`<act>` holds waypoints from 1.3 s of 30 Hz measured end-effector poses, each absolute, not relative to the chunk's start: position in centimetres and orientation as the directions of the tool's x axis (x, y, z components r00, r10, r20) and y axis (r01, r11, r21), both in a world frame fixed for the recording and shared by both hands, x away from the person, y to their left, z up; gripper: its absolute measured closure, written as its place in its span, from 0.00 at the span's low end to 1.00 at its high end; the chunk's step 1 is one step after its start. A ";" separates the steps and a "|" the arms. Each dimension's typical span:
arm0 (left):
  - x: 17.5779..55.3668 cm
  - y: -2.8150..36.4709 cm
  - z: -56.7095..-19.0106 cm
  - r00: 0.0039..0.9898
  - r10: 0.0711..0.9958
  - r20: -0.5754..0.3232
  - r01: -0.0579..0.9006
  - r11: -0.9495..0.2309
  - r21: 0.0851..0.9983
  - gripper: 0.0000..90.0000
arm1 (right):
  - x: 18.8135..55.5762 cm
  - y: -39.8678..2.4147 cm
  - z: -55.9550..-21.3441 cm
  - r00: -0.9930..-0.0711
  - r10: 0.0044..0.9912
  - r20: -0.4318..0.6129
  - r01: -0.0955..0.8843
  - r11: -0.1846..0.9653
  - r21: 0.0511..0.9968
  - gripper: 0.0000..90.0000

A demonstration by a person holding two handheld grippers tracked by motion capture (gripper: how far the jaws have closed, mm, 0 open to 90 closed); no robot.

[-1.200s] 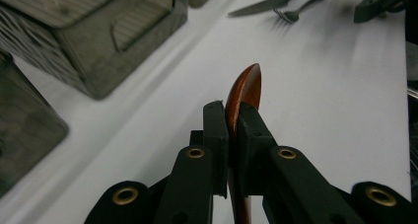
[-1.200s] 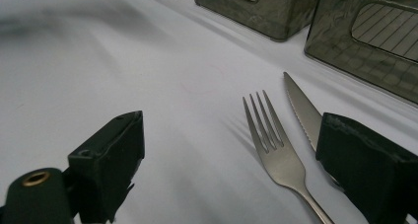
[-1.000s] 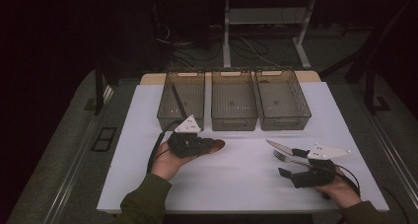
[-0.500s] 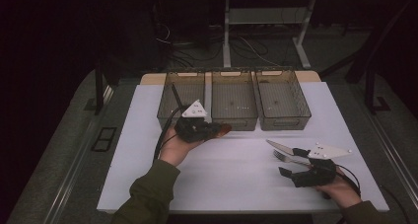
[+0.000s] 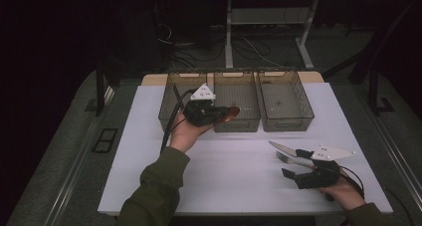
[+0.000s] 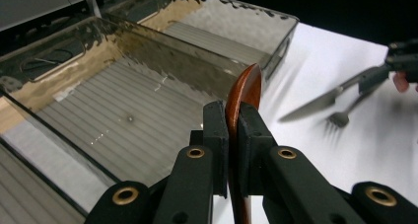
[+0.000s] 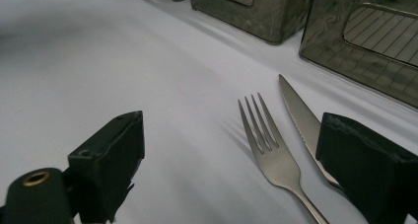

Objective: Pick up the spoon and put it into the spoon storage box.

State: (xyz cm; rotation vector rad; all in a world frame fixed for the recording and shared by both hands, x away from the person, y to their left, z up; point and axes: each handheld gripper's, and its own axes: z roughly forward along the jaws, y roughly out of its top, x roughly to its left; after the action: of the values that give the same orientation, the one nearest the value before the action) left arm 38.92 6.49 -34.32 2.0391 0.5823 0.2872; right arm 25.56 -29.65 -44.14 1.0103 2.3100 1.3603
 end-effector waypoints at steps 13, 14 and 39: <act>42.8 4.5 -33.4 0.849 0.528 -0.013 0.272 -0.414 0.869 0.93 | 25.5 -29.7 -44.1 -0.719 0.686 0.116 0.428 0.304 0.851 0.12; 43.0 4.4 -33.4 0.849 0.529 -0.012 0.269 -0.413 0.870 0.93 | 25.5 -29.7 -44.0 -0.719 0.685 0.118 0.429 0.303 0.851 0.12; 48.4 -0.9 -34.8 0.828 0.560 -0.031 0.281 -0.365 0.888 0.93 | 25.4 -29.9 -43.8 -0.725 0.676 0.132 0.424 0.286 0.859 0.12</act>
State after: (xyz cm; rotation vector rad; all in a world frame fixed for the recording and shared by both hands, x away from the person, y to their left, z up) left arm 48.37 -0.86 -34.79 1.9687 0.6242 0.3378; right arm 25.41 -29.87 -43.80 1.0097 2.2994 1.4119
